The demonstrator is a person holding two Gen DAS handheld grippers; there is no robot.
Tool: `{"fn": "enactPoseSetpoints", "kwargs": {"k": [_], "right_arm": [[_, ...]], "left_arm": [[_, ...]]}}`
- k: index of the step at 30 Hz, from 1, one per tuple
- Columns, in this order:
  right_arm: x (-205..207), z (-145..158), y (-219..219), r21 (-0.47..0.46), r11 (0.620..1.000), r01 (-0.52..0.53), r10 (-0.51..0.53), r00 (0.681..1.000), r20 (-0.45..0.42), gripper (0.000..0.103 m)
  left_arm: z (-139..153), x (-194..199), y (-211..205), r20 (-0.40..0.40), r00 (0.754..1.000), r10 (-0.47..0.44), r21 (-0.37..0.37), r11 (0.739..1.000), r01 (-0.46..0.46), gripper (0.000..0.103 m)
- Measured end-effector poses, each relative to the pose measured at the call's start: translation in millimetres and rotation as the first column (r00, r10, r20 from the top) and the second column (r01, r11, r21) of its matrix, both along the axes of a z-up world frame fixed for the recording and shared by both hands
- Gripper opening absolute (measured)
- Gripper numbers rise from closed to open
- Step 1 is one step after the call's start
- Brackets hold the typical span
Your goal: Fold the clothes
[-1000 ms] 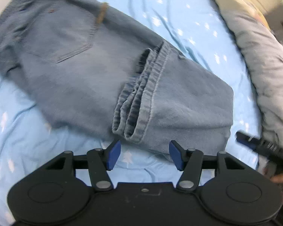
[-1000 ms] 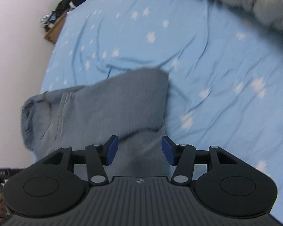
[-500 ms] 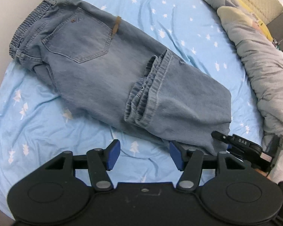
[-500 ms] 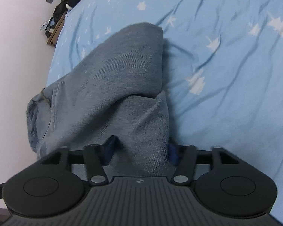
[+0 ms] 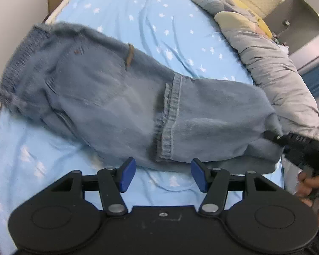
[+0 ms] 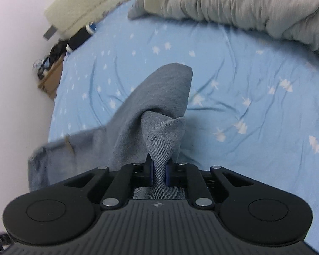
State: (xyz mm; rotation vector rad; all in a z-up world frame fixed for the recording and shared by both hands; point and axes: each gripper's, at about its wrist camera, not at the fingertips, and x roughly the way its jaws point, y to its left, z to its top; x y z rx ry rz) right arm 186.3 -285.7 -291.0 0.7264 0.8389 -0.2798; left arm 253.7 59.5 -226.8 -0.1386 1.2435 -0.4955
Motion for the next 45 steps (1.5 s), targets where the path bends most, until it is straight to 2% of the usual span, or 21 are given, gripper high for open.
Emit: {"fn": "enactPoseSetpoints", "kwargs": {"k": [3, 6, 12, 19, 25, 29, 35, 41, 45], "right_arm": [[5.9, 25.3, 18.7, 0.037, 0.997, 0.073, -0.073, 0.997, 0.019, 0.010], [18.5, 46.0, 38.2, 0.057, 0.996, 0.067, -0.070, 0.996, 0.060, 0.010], [40.0, 63.4, 77.9, 0.089, 0.996, 0.007, -0.019, 0.990, 0.137, 0.010], [56.6, 72.6, 131.3, 0.000, 0.999, -0.046, 0.046, 0.988, 0.148, 0.010], [82.3, 83.5, 186.3, -0.126, 0.987, -0.097, 0.115, 0.984, 0.140, 0.010], [99.3, 83.4, 227.2, -0.194, 0.976, -0.097, 0.120, 0.986, 0.113, 0.010], [127.1, 78.1, 286.3, -0.269, 0.959, -0.092, 0.114, 0.991, 0.068, 0.010], [165.7, 63.7, 348.8, -0.309, 0.936, -0.171, 0.187, 0.982, 0.021, 0.010], [193.5, 42.2, 389.9, -0.318, 0.916, -0.246, 0.254, 0.967, -0.018, 0.010]], "left_arm": [[16.8, 9.5, 16.8, 0.014, 1.000, -0.009, -0.032, 0.999, 0.009, 0.055], [33.2, 18.1, 26.5, 0.046, 0.999, -0.018, -0.036, 0.999, 0.020, 0.055], [54.0, 28.4, 38.2, 0.100, 0.995, -0.028, 0.050, 0.998, 0.023, 0.055], [56.2, 47.7, 76.6, 0.088, 0.996, 0.019, 0.114, 0.993, -0.029, 0.055], [43.1, 75.7, 122.0, 0.079, 0.997, 0.000, 0.156, 0.988, -0.013, 0.055], [33.6, 99.7, 160.8, 0.045, 0.999, -0.009, 0.148, 0.989, 0.003, 0.056], [31.1, 137.8, 222.7, 0.052, 0.997, -0.060, 0.153, 0.987, 0.051, 0.056], [24.7, 166.5, 287.2, 0.040, 0.999, 0.010, 0.108, 0.994, -0.015, 0.056], [21.2, 179.5, 325.6, 0.038, 0.997, 0.066, 0.069, 0.995, -0.069, 0.056]]}}
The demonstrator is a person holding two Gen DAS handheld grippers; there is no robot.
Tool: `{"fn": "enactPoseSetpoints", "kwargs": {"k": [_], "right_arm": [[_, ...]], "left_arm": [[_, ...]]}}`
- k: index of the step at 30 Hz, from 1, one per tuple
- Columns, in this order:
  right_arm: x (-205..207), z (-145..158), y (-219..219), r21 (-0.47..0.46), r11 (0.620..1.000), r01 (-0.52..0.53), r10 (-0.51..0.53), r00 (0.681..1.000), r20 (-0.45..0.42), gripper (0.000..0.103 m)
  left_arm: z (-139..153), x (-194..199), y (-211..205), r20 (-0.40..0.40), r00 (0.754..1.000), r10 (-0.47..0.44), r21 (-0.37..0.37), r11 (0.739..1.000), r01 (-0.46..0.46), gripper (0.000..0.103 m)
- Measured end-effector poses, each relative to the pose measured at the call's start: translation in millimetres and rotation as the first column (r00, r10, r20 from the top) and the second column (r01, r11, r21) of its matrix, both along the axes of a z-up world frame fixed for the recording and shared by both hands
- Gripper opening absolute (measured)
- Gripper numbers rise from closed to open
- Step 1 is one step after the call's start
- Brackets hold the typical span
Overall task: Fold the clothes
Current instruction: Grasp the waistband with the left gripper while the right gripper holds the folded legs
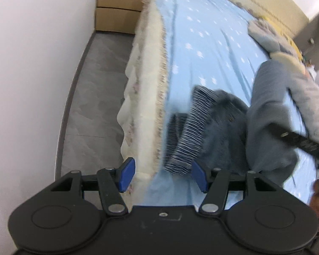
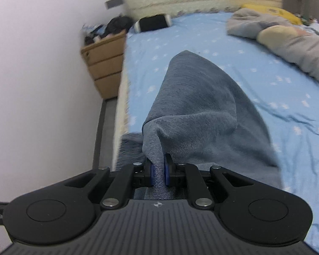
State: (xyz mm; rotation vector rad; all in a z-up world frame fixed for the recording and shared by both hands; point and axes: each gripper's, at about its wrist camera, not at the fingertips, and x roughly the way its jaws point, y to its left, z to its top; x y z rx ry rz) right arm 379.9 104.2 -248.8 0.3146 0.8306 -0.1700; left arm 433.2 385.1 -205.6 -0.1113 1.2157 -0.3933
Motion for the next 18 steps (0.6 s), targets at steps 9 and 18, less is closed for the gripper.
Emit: {"fn": "enactPoseSetpoints", "kwargs": {"k": [9, 18], "right_arm": [[41.2, -84.8, 54.5, -0.074, 0.979, -0.190, 0.176, 0.972, -0.157, 0.014], [23.0, -49.8, 34.1, 0.045, 0.934, -0.354, 0.357, 0.924, -0.137, 0.046]], "left_arm": [[-25.6, 6.1, 52.2, -0.040, 0.997, 0.063, -0.095, 0.993, -0.066, 0.058], [-40.7, 29.4, 15.0, -0.087, 0.996, 0.010, -0.322, 0.946, -0.038, 0.070]]}}
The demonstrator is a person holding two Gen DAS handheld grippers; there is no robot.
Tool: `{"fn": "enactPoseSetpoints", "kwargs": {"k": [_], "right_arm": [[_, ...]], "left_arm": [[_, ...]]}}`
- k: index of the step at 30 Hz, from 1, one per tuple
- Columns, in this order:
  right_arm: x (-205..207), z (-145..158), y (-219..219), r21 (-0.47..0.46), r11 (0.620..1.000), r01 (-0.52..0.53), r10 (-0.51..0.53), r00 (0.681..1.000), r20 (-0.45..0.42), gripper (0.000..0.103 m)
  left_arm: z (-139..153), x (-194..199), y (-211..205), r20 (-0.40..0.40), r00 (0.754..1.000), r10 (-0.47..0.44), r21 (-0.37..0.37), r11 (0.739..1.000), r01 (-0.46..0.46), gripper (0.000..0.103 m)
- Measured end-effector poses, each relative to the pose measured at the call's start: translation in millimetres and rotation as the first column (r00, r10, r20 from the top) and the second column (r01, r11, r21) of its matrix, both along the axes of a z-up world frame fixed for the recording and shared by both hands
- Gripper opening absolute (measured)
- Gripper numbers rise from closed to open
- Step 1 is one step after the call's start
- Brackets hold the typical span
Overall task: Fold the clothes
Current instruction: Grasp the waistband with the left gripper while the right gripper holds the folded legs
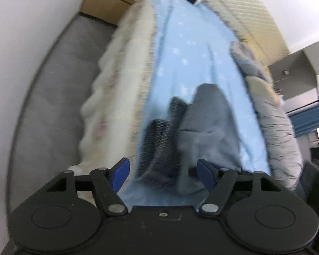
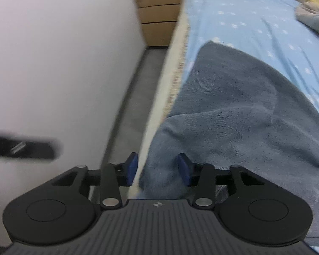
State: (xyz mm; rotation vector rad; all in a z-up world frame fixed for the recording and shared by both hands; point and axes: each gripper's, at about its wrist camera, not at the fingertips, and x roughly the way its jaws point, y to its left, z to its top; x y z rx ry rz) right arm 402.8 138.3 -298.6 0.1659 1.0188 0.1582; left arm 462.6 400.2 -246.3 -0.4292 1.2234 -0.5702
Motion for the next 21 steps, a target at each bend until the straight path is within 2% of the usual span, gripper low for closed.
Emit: {"fn": "enactPoseSetpoints", "kwargs": {"k": [3, 7, 9, 12, 15, 18, 21], "right_arm": [[-22.6, 20.8, -24.2, 0.021, 1.000, -0.011, 0.010, 1.000, 0.022, 0.046], [-45.2, 25.0, -71.1, 0.024, 0.996, 0.086, -0.087, 0.996, 0.007, 0.046], [-52.0, 18.3, -102.5, 0.026, 0.988, 0.154, -0.154, 0.988, -0.026, 0.046], [-60.0, 11.0, -148.9, 0.053, 0.963, 0.264, -0.262, 0.964, -0.048, 0.046], [-57.0, 2.2, -201.4, 0.127, 0.923, 0.364, -0.358, 0.931, -0.069, 0.050], [-52.2, -12.7, -239.8, 0.188, 0.887, 0.422, -0.408, 0.906, -0.108, 0.056], [-43.6, -32.6, -263.4, 0.217, 0.872, 0.439, -0.412, 0.897, -0.162, 0.066]], "left_arm": [[-2.9, 14.8, -27.6, 0.008, 0.999, -0.043, -0.035, 0.998, 0.044, 0.074], [-14.2, 29.4, -61.5, 0.014, 0.996, -0.084, -0.042, 0.996, 0.084, 0.079], [-24.2, 35.9, -76.3, 0.009, 0.995, -0.098, -0.038, 0.994, 0.098, 0.080], [-49.0, 46.9, -93.0, -0.023, 0.994, -0.102, 0.019, 0.995, 0.103, 0.080], [-72.4, 56.1, -99.9, -0.073, 0.992, -0.107, 0.041, 0.993, 0.110, 0.080], [-91.1, 66.0, -103.4, -0.123, 0.985, -0.120, 0.017, 0.992, 0.123, 0.080], [-103.7, 72.5, -109.1, -0.132, 0.981, -0.141, 0.012, 0.989, 0.144, 0.072]]}}
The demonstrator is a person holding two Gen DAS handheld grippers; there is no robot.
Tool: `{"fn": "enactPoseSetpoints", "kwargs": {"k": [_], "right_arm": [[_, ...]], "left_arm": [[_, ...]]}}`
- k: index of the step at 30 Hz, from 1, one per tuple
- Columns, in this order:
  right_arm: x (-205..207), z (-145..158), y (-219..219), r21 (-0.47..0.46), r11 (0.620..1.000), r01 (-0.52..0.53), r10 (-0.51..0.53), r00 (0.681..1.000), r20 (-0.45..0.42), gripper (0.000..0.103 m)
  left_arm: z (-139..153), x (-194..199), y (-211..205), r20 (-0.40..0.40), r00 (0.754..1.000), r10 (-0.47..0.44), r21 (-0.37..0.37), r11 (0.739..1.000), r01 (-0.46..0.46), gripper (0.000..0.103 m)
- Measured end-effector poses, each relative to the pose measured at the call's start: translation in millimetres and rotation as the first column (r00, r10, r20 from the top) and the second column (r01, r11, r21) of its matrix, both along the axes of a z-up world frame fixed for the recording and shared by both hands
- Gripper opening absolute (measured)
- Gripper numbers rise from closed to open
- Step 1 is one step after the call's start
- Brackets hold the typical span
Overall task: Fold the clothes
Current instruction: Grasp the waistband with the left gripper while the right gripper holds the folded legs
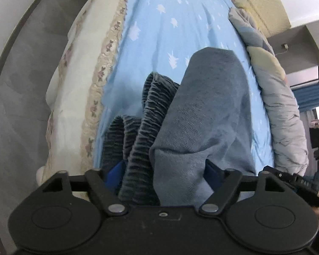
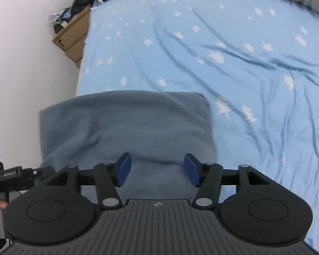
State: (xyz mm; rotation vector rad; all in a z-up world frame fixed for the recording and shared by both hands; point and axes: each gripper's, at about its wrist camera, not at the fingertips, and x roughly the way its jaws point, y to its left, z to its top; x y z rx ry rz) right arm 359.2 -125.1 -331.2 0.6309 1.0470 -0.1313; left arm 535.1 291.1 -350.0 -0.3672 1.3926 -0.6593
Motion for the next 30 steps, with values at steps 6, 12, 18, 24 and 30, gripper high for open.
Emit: {"fn": "enactPoseSetpoints", "kwargs": {"k": [6, 12, 18, 24, 30], "right_arm": [[10.5, -33.0, -27.6, 0.129, 0.992, -0.009, 0.015, 0.999, -0.042, 0.073], [24.7, -65.3, -15.9, 0.121, 0.990, -0.071, 0.086, 0.989, -0.121, 0.089], [30.9, -86.5, -1.3, 0.090, 0.993, -0.070, 0.084, 0.985, -0.154, 0.087], [20.4, -74.3, 12.6, 0.026, 0.999, -0.040, 0.043, 0.992, -0.121, 0.032], [13.9, -49.2, 38.0, -0.034, 0.999, -0.020, 0.017, 0.996, -0.087, 0.020]], "left_arm": [[-33.7, 13.6, -4.7, -0.090, 0.995, -0.031, -0.021, 0.999, 0.029, 0.084], [-34.9, 17.1, -14.1, -0.107, 0.991, -0.081, 0.012, 0.996, 0.083, 0.087], [-35.5, 17.8, -33.1, -0.100, 0.987, -0.129, 0.083, 0.987, 0.137, 0.097], [-31.5, 15.6, -33.6, -0.089, 0.986, -0.143, 0.092, 0.984, 0.151, 0.091], [-18.6, 11.6, -25.8, -0.068, 0.991, -0.114, 0.112, 0.986, 0.121, 0.049]]}}
